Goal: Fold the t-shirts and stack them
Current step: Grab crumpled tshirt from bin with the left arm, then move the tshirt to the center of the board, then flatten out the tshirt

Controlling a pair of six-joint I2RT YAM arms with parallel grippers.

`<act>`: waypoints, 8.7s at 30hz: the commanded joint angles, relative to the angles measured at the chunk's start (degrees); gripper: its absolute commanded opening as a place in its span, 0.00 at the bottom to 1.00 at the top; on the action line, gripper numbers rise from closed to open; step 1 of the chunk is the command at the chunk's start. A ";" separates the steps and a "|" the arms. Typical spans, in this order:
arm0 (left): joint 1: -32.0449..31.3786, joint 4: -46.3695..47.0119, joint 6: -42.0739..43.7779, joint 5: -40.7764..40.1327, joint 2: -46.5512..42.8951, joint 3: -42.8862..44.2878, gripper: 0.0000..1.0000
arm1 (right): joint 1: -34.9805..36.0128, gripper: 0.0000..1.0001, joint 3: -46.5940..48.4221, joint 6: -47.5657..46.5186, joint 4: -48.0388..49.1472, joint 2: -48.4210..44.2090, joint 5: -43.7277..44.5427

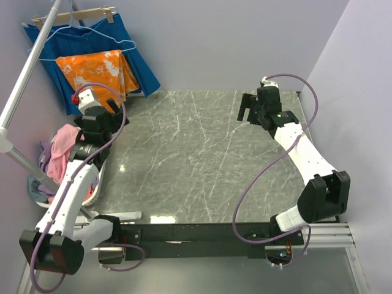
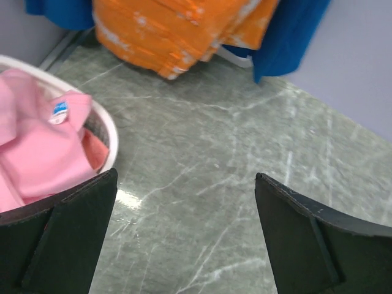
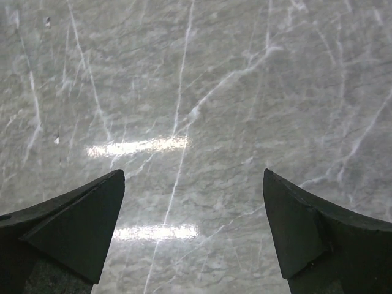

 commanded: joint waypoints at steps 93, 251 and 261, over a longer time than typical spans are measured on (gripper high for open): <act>-25.06 7.09 -8.79 33.88 33.11 15.53 0.64 | 0.30 1.00 -6.40 3.29 1.01 -17.30 0.77; -10.12 9.54 -22.68 14.79 13.59 -14.36 0.97 | 12.43 0.60 -11.06 10.41 6.28 9.33 -1.87; -10.12 9.10 -22.15 14.88 16.06 -13.31 0.97 | 11.99 0.54 -11.15 10.49 8.65 16.36 -7.50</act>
